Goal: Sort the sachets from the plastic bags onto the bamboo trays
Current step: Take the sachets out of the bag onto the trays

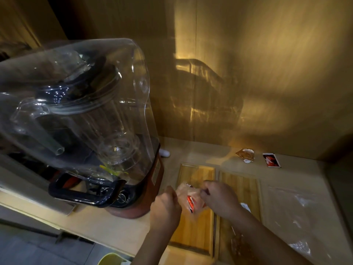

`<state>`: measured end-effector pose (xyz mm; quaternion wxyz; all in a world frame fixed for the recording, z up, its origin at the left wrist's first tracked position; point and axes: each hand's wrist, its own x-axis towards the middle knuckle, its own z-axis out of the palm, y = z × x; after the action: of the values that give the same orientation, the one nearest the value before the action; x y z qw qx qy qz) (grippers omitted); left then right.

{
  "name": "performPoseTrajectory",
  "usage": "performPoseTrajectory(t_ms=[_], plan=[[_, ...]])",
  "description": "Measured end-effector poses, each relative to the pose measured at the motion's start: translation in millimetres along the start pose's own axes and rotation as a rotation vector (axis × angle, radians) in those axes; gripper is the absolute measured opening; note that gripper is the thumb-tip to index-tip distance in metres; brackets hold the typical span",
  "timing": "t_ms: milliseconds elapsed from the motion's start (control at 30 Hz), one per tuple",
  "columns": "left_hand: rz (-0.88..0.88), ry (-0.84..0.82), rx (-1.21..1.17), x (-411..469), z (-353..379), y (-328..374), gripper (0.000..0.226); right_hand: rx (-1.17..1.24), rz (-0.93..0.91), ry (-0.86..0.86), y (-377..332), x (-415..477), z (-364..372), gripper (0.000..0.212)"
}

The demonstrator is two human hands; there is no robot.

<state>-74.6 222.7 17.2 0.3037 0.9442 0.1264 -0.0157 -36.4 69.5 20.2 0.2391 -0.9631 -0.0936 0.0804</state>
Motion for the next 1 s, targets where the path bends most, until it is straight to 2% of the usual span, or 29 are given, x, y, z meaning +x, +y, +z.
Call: performPoseTrajectory(t_ms=[167, 300, 367, 467, 567, 700, 800, 1000], plan=[[-0.096, 0.110, -0.035, 6, -16, -1, 0.016, 0.061, 0.135, 0.111, 10, 5, -9, 0.023], [-0.046, 0.104, -0.008, 6, -18, 7, 0.017, 0.204, 0.125, 0.128, 3, 5, -13, 0.027], [-0.013, 0.060, -0.005, 3, -21, 12, 0.021, 0.320, 0.141, 0.140, -1, 6, -15, 0.031], [0.059, -0.069, 0.004, -9, -25, 22, 0.042, 0.419, 0.180, 0.187, -3, 10, -18, 0.032], [0.185, -0.205, 0.115, -20, -17, 34, 0.053, 0.497, 0.208, 0.227, -5, 13, -21, 0.030], [0.231, -0.144, 0.235, -16, -6, 41, 0.032, 0.553, 0.215, 0.259, -3, 15, -21, 0.034], [0.249, -0.081, 0.230, -3, -10, 37, 0.029, 0.649, 0.217, 0.249, 3, 15, -22, 0.033], [0.488, 0.000, 0.167, 20, -27, 38, 0.024, 0.951, 0.137, 0.122, 17, 11, -28, 0.030]])
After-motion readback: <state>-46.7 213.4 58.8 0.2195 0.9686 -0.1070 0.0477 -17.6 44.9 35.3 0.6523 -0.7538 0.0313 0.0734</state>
